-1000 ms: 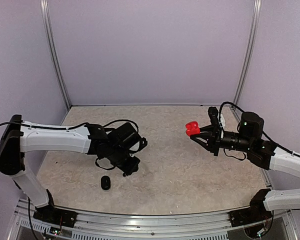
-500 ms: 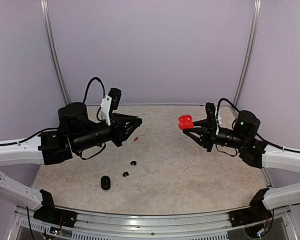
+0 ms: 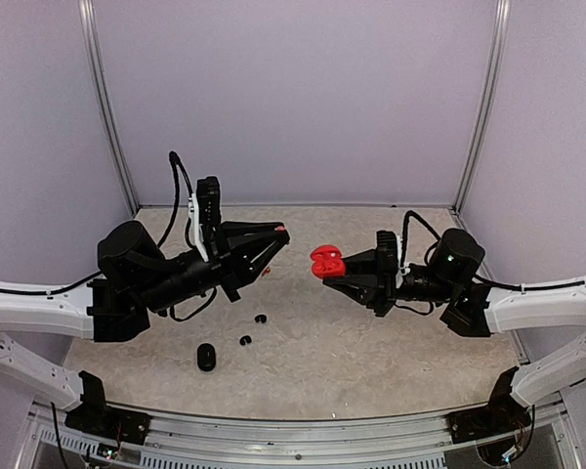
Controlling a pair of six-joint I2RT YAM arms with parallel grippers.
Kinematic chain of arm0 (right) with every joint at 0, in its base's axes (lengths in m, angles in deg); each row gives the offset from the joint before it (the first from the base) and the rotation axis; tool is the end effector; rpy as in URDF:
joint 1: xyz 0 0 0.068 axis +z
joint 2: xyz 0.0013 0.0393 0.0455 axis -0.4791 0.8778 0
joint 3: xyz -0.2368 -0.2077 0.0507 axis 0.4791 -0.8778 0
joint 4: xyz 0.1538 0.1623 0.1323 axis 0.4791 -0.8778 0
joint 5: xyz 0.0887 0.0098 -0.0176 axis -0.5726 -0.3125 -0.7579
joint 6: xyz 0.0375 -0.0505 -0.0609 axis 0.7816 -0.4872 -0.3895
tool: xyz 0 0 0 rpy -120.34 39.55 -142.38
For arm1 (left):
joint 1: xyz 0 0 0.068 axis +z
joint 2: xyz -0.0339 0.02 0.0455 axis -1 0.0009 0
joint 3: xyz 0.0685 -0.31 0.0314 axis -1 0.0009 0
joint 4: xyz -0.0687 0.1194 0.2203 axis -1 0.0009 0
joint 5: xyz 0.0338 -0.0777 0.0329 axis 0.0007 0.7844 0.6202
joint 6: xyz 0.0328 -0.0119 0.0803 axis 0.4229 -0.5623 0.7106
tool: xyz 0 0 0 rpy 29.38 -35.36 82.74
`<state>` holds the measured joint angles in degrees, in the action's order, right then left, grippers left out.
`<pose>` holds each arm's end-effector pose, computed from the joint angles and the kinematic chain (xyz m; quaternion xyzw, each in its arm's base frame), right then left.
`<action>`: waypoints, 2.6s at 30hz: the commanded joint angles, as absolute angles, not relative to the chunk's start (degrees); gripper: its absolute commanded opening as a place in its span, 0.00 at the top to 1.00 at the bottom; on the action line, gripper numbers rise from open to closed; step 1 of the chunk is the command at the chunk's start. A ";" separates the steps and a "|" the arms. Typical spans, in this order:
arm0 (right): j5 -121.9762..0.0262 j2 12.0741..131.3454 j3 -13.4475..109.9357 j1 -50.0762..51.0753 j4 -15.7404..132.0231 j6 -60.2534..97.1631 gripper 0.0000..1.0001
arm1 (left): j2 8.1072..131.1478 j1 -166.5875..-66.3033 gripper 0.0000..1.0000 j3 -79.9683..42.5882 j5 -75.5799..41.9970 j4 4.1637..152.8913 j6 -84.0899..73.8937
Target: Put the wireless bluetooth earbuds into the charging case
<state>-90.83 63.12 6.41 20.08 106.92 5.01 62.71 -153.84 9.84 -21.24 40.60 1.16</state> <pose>0.1542 0.2470 0.3278 -0.5014 0.4280 0.4533 0.6000 0.1266 -0.2697 0.3952 0.3200 0.5167 -0.4675 0.6419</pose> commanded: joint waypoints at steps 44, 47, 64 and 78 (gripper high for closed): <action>-88.67 67.67 9.51 25.24 117.80 8.73 0.83 | 68.68 -156.21 0.83 7.23 -16.39 34.83 8.71; -88.67 67.54 9.52 25.24 117.82 8.81 0.83 | 69.57 -156.20 0.83 7.00 -16.56 34.97 8.77; -87.82 68.40 9.48 25.25 120.53 11.50 0.83 | 71.54 -156.15 0.83 6.63 -15.28 34.75 8.32; -88.83 67.97 9.00 25.22 124.44 16.15 0.83 | 73.04 -156.16 0.81 7.95 -16.54 34.29 8.01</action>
